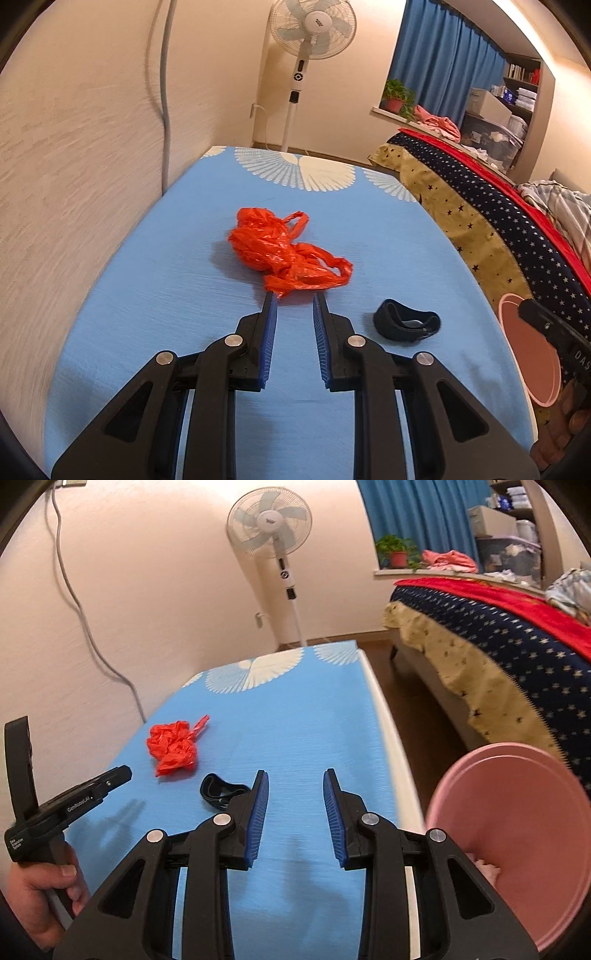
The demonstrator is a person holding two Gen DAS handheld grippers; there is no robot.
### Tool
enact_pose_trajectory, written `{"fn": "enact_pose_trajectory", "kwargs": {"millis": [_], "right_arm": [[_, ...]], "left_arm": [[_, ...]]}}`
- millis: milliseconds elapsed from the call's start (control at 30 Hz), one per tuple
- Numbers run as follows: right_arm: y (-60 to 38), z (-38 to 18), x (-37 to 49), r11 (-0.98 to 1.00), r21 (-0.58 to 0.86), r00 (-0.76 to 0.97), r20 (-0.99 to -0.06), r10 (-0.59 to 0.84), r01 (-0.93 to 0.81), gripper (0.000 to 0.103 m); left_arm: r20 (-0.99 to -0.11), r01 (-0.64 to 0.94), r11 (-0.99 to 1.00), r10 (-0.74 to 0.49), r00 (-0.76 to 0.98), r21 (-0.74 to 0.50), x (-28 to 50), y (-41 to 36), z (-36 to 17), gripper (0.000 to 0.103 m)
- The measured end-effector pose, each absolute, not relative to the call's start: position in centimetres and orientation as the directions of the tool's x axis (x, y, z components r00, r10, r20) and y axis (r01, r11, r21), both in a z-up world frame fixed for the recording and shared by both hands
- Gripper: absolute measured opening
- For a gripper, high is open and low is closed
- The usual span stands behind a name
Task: Collect trash
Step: 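Grasp the orange plastic bag with the left tool while the right tool grasps the black elastic strap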
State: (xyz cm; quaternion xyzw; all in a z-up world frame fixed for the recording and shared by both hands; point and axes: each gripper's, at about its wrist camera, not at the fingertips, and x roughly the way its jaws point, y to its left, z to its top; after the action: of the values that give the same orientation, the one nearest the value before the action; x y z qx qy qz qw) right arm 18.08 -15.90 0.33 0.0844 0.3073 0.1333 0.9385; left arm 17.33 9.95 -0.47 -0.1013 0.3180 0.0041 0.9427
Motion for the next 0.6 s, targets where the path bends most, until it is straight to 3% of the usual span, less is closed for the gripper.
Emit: {"fn": "enact_pose_trajectory", "kwargs": {"millis": [467,600], "right_arm": [[-12.5,-3.3,22.4,0.896,0.373,0.660,-0.614,0.433,-0.241,0.041],[-12.2,-4.5,23.6,0.887,0.403,0.608,-0.654,0.450,-0.224,0.040]], "left_arm": [[-0.588,-0.110,0.976,-0.022,0.808,-0.188,19.4,10.7,-0.7,0.021],[-0.587,-0.120,0.978,-0.004,0.810,-0.172,20.9,10.8,-0.5,0.044]]}}
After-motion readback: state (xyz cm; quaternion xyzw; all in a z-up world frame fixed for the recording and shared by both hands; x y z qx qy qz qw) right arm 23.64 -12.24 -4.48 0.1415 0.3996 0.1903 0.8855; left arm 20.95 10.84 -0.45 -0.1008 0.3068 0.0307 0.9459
